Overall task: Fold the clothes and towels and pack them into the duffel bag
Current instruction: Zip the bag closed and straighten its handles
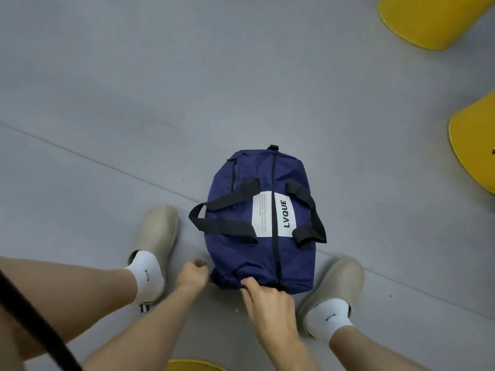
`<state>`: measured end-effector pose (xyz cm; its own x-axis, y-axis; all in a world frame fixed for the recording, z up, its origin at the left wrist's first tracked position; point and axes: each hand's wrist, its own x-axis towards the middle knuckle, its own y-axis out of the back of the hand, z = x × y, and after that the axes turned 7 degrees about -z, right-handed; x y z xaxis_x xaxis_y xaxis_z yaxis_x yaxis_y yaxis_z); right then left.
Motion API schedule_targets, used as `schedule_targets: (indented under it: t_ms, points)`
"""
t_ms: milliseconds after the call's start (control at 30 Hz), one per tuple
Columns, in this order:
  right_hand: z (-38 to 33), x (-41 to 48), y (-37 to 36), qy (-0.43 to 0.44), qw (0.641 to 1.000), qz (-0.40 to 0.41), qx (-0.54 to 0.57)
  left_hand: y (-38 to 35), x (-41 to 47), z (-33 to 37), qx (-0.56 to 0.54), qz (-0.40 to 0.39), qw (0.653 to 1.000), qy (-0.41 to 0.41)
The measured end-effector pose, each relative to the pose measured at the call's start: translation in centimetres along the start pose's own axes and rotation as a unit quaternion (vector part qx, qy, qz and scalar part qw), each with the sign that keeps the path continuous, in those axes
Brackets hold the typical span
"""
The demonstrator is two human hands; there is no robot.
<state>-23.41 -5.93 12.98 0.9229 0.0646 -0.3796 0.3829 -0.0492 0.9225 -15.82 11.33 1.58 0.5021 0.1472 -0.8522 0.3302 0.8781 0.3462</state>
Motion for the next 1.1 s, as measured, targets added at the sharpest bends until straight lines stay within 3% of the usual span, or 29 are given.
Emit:
schedule_targets:
  t_ms: [167,233,300,400,467,567,633,733,833,900,1033,1100]
  points:
    - [-0.3,0.2,-0.3,0.011,1.000,0.002,0.021,4.2,-0.6,7.1,-0.238,0.017,0.965,-0.108]
    - [-0.5,0.1,0.2,0.026,0.999,0.015,0.034,5.2,-1.3,9.2,-0.272,0.004,0.952,-0.140]
    - [-0.4,0.0,2.2,0.013,0.992,0.046,0.114,5.8,-1.6,10.1,-0.279,-0.001,0.948,-0.153]
    - [1.3,0.3,6.1,-0.064,0.941,0.092,0.319,6.4,-2.7,11.5,-0.287,-0.001,0.942,-0.176]
    - [3.5,1.2,7.7,-0.164,0.881,0.161,0.413,6.4,-3.7,13.1,-0.278,0.002,0.937,-0.213]
    - [7.8,2.4,8.2,-0.301,0.793,0.195,0.493,5.2,-6.2,16.4,-0.233,-0.013,0.927,-0.294]
    - [10.3,3.5,8.2,-0.353,0.771,0.122,0.516,3.4,-8.8,18.9,-0.185,-0.033,0.913,-0.362]
    - [12.0,5.6,7.8,-0.386,0.725,-0.025,0.570,0.1,-13.0,21.0,-0.031,-0.076,0.889,-0.451]
    - [11.9,7.9,5.9,-0.361,0.657,-0.033,0.661,-1.6,-14.1,20.5,0.166,-0.136,0.842,-0.496]
    - [11.6,9.1,4.4,-0.324,0.670,0.001,0.668,-0.5,-12.8,20.2,0.220,-0.098,0.837,-0.492]
    - [11.1,10.1,4.5,-0.175,0.845,0.120,0.491,2.6,-7.1,20.6,0.290,0.033,0.843,-0.453]
    - [10.4,10.6,5.1,-0.074,0.904,0.154,0.392,3.7,-3.9,21.7,0.338,0.072,0.820,-0.456]
